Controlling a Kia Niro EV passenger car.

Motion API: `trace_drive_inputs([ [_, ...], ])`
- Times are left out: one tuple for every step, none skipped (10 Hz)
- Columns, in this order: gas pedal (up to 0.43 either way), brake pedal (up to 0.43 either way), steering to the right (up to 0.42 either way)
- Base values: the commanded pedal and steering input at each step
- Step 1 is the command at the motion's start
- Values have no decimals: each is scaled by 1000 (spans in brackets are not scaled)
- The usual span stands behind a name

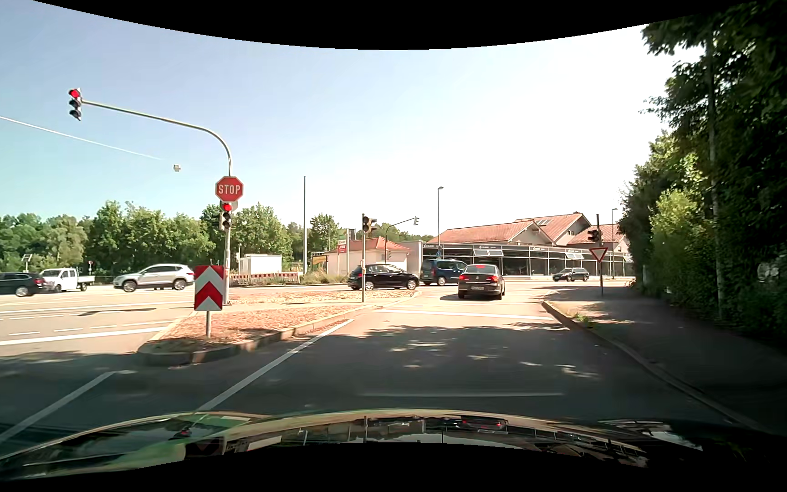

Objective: Follow the waypoints while adhering to traffic rules and regulations

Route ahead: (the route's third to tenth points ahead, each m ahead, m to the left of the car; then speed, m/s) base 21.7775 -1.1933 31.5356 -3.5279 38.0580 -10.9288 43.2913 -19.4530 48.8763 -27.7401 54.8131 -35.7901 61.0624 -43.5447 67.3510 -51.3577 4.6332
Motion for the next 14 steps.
trace_drive_inputs([
  [0,0,24],
  [0,0,29],
  [0,0,35],
  [0,0,39],
  [8,0,43],
  [20,0,44],
  [20,0,44],
  [20,0,46],
  [28,0,54],
  [39,0,60],
  [47,0,62],
  [59,0,62],
  [59,0,63],
  [59,0,64],
])
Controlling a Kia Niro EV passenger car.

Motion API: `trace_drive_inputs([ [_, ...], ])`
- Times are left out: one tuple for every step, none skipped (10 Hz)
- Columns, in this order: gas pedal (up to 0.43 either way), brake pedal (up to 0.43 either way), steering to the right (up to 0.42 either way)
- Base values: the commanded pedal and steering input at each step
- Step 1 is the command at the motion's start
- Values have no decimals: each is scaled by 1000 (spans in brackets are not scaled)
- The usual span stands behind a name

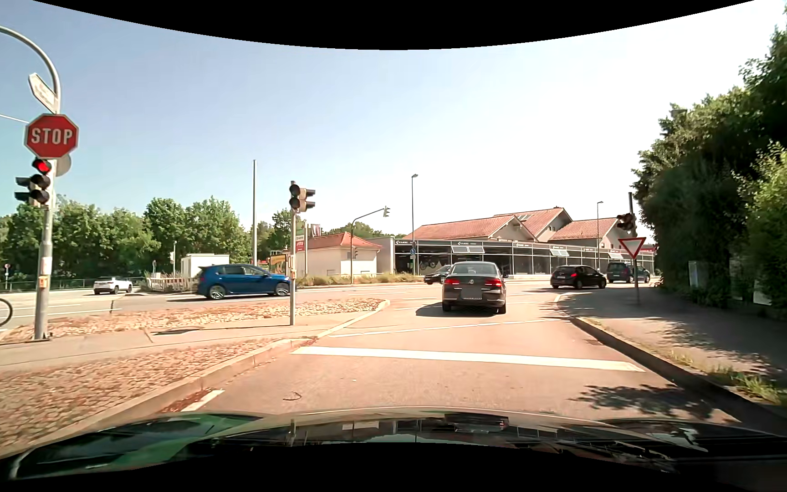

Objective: Follow the waypoints while adhering to traffic rules and regulations

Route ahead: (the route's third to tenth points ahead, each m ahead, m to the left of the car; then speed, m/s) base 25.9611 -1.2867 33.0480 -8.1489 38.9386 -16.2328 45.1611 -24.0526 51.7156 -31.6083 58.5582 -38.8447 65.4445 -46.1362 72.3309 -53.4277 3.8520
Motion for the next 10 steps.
trace_drive_inputs([
  [79,0,64],
  [59,0,64],
  [0,0,64],
  [0,0,64],
  [0,0,64],
  [0,0,65],
  [0,116,65],
  [0,213,66],
  [0,274,66],
  [0,274,66],
])
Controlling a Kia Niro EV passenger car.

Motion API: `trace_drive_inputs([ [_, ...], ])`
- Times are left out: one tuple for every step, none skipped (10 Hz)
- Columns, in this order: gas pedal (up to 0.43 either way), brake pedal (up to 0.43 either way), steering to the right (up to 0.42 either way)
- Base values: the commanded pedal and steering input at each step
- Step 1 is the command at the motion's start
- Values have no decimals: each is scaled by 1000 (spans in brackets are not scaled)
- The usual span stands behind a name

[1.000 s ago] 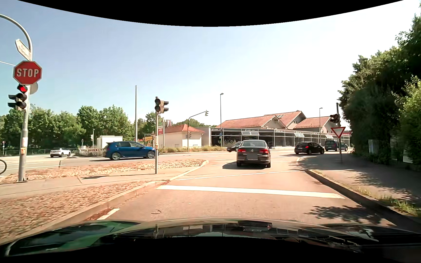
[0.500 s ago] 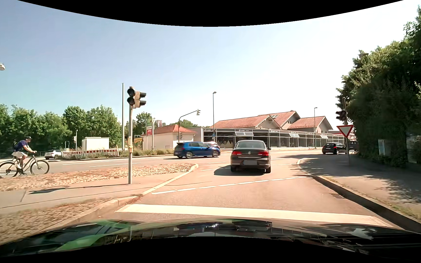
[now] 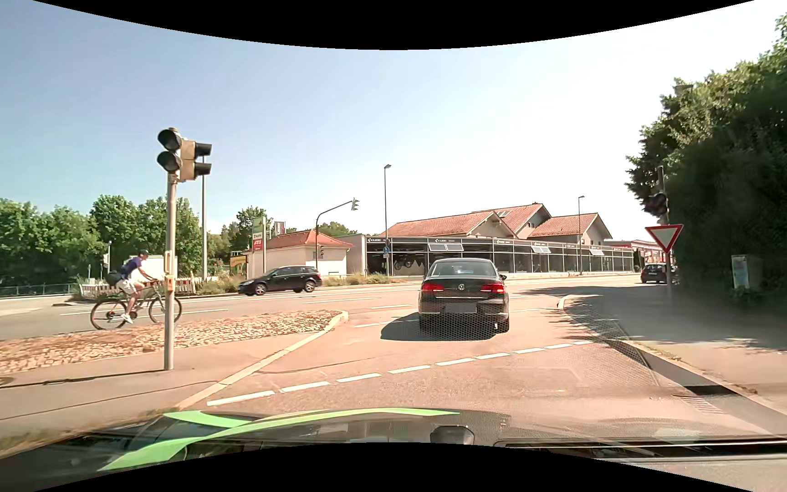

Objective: Follow the waypoints while adhering to traffic rules and regulations

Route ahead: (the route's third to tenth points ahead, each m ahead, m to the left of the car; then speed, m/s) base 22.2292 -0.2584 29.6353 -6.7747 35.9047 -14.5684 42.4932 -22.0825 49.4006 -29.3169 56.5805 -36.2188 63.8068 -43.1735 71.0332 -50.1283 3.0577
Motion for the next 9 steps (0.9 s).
trace_drive_inputs([
  [0,268,67],
  [0,262,71],
  [0,238,76],
  [0,213,79],
  [0,207,83],
  [0,201,87],
  [0,201,91],
  [0,201,91],
  [0,183,91],
])
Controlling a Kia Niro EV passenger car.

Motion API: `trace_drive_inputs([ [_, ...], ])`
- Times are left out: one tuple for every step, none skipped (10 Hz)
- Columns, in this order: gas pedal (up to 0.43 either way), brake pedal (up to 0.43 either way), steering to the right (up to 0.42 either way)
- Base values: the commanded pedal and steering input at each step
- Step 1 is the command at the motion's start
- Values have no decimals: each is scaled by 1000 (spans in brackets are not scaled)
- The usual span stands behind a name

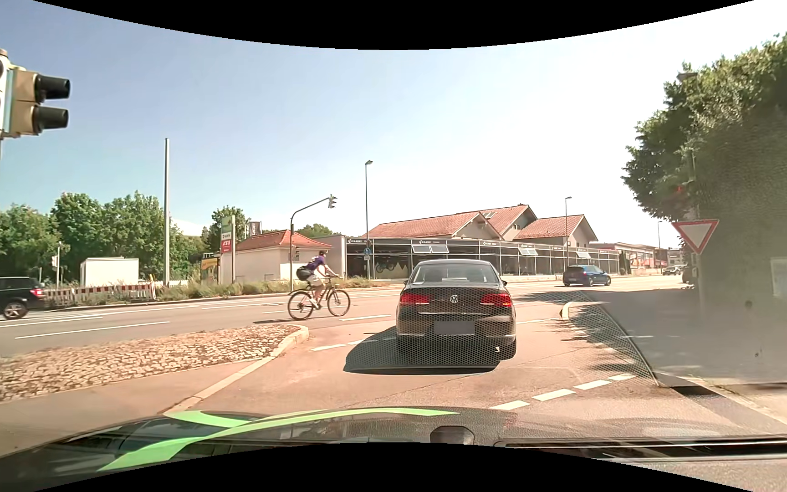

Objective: Follow the waypoints while adhering to traffic rules and regulations

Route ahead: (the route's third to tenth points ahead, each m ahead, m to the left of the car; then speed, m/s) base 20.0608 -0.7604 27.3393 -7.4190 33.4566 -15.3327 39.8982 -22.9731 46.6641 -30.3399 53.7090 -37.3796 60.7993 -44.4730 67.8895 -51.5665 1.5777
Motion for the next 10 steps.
trace_drive_inputs([
  [0,171,91],
  [0,165,91],
  [0,159,91],
  [0,165,91],
  [0,159,91],
  [0,159,90],
  [0,146,87],
  [0,140,87],
  [0,140,87],
  [0,134,84],
])
